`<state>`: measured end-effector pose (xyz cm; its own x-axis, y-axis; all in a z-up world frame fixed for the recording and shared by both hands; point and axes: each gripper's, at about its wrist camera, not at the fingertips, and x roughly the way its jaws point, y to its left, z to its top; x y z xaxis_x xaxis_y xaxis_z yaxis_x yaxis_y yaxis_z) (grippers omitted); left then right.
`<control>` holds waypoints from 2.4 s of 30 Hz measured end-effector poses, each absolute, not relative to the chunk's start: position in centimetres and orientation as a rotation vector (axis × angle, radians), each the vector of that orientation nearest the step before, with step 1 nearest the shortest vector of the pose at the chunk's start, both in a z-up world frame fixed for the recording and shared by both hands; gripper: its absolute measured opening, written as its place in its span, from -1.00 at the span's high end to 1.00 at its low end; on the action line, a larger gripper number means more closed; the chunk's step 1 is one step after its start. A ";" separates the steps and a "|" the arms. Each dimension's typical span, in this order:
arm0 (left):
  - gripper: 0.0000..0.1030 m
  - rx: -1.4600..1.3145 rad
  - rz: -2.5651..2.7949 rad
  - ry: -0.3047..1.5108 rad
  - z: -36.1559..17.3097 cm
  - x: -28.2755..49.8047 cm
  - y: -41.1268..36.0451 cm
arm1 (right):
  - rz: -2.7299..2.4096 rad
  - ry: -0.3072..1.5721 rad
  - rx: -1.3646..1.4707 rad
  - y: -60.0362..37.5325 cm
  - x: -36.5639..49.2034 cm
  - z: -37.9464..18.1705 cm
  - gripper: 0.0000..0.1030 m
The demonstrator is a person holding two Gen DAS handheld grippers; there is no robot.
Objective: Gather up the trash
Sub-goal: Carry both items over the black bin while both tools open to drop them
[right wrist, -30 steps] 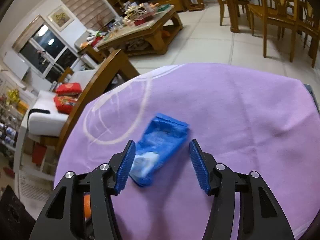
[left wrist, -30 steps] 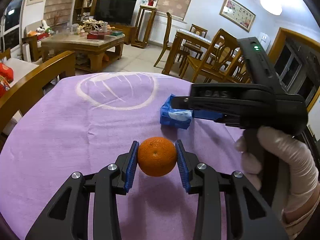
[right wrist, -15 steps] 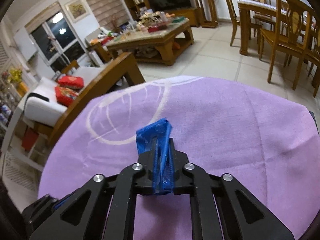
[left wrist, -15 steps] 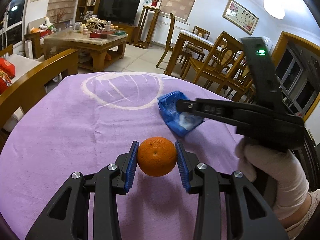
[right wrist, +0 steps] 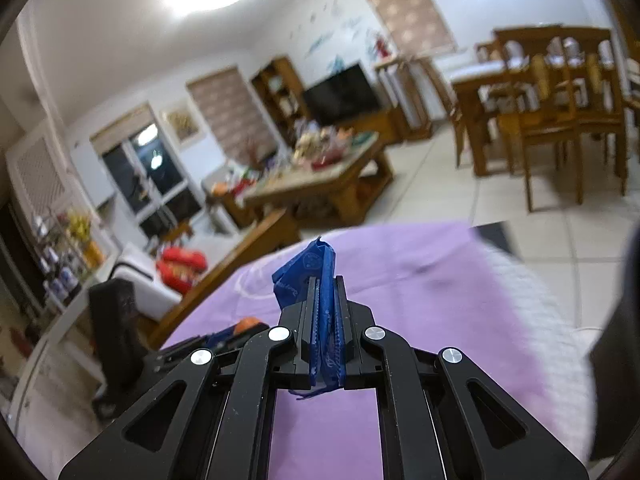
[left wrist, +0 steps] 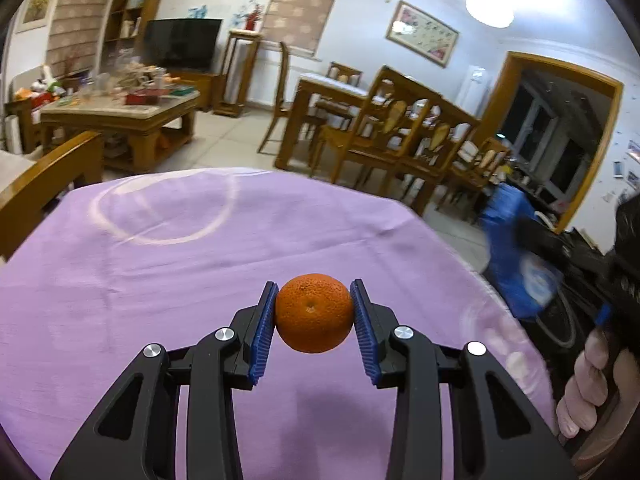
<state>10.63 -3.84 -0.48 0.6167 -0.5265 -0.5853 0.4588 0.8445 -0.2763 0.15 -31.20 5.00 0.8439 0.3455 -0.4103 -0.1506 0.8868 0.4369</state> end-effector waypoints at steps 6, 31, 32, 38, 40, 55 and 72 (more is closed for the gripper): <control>0.28 -0.059 -0.699 0.642 2.0 6.8 -9.7 | 0.116 0.358 0.371 -39.6 -8.4 6.4 0.86; 0.28 0.121 -1.047 0.594 1.8 -1.0 -37.1 | -0.362 0.102 0.459 -67.3 -22.7 1.9 0.86; 0.28 0.127 -1.048 0.591 1.7 -1.1 -37.4 | -0.365 0.100 0.466 -67.6 -22.6 1.7 0.85; 0.28 0.179 -1.060 0.579 0.9 -1.3 -39.5 | -0.375 0.115 0.486 -69.1 -21.4 -0.1 0.85; 0.28 0.190 -1.063 0.583 0.3 -1.2 -39.8 | -0.375 0.125 0.487 -69.0 -20.7 -0.4 0.85; 0.27 0.228 -1.057 0.591 -0.8 -1.2 -40.8 | -0.336 0.187 0.506 -68.6 -15.6 -2.2 0.85; 0.26 0.247 -1.074 0.588 -1.2 -1.9 -41.2 | -0.315 0.232 0.492 -67.6 -13.6 -2.6 0.84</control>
<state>-1.87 -41.22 -1.19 0.3432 -0.7518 -0.5631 0.8792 0.4680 -0.0890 -13.65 -67.60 -2.59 0.9258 -0.2396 -0.2925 0.3502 0.8348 0.4248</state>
